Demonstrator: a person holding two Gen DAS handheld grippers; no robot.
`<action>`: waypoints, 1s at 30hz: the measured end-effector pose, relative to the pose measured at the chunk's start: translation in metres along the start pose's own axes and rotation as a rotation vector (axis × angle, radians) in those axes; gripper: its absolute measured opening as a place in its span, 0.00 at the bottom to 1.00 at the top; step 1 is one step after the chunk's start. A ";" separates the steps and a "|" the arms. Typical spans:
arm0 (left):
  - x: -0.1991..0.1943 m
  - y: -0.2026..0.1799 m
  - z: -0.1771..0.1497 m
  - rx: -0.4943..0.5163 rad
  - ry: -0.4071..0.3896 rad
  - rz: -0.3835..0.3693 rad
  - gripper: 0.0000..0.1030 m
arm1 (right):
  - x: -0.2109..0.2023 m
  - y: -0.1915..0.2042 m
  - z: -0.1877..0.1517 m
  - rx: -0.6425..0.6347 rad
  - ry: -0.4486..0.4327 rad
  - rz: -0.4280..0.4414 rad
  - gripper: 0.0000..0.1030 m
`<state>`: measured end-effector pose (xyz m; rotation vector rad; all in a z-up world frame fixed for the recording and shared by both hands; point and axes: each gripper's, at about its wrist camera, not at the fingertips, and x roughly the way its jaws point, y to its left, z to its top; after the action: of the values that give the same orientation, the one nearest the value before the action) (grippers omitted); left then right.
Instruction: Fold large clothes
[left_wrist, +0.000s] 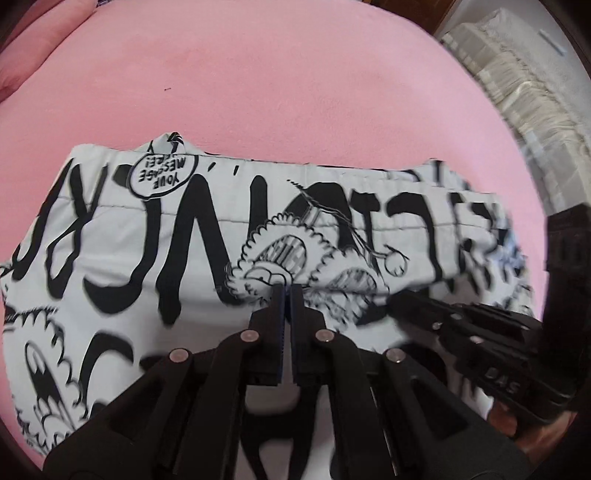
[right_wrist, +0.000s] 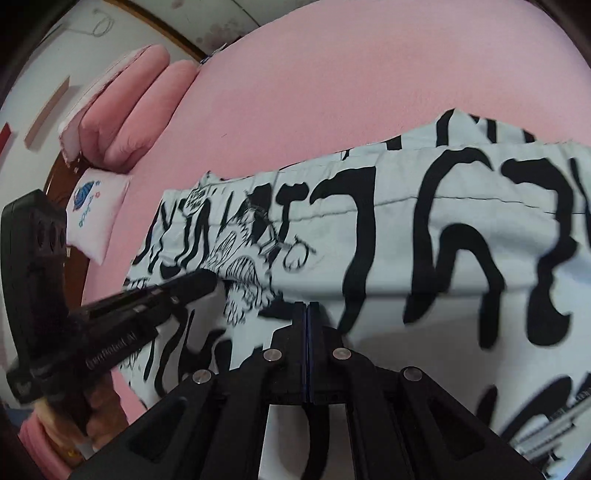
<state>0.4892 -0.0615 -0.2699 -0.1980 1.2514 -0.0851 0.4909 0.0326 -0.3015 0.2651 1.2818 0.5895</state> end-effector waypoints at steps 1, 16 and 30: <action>0.007 0.003 0.004 -0.019 0.003 0.010 0.01 | 0.002 -0.004 0.005 0.020 -0.030 0.013 0.00; 0.003 0.078 0.038 -0.092 -0.124 0.284 0.01 | -0.088 -0.114 0.031 0.091 -0.135 -0.173 0.00; -0.076 0.192 0.015 -0.363 -0.110 0.503 0.01 | -0.181 -0.166 0.006 0.283 -0.249 -0.263 0.00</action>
<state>0.4707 0.1415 -0.2316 -0.1922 1.1673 0.5828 0.5109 -0.2023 -0.2346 0.3841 1.1321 0.1432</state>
